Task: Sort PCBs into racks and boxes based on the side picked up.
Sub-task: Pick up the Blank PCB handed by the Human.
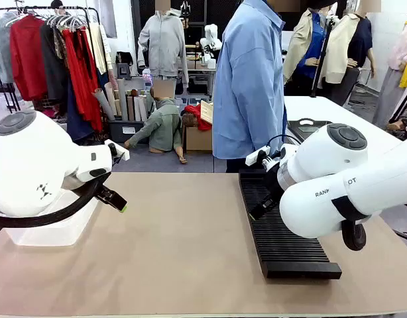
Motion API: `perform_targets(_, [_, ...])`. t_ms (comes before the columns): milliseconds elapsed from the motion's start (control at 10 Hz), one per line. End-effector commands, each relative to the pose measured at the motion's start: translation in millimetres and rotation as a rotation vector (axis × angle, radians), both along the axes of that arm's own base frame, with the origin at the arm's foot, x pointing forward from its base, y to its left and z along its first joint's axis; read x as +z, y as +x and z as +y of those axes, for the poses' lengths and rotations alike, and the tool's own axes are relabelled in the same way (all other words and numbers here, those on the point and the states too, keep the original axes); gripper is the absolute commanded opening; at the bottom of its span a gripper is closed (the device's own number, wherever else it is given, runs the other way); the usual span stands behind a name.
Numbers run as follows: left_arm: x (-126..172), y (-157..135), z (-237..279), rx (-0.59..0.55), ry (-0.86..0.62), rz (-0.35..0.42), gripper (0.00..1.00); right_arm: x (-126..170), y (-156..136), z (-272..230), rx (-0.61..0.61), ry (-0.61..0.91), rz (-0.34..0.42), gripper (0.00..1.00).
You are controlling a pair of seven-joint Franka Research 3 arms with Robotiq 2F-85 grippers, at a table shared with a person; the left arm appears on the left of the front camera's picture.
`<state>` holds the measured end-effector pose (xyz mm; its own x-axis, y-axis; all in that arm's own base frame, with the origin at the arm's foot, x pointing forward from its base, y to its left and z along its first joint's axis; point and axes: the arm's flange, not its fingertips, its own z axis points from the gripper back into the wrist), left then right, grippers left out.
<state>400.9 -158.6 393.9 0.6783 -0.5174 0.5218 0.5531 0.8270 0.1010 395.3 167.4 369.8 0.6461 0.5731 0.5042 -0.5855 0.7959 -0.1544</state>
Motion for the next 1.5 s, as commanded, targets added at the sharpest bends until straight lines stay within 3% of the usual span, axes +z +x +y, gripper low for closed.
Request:
perform_targets(0, [2, -2, 1, 0.001, -0.001, 0.005, 1.0, 0, 0, 0, 0.0, 0.001, -0.001, 1.0])
perform_targets(1000, [0, 0, 0, 0.0, 0.0, 0.0, 1.0, 0, 0, 0, 0.0, 0.0, 0.0, 1.0])
perform_targets(1400, [37, 7, -2, -0.001, -0.028, 0.036, 1.0, 49, 3, -5, -0.006, -0.008, -0.008, 1.0])
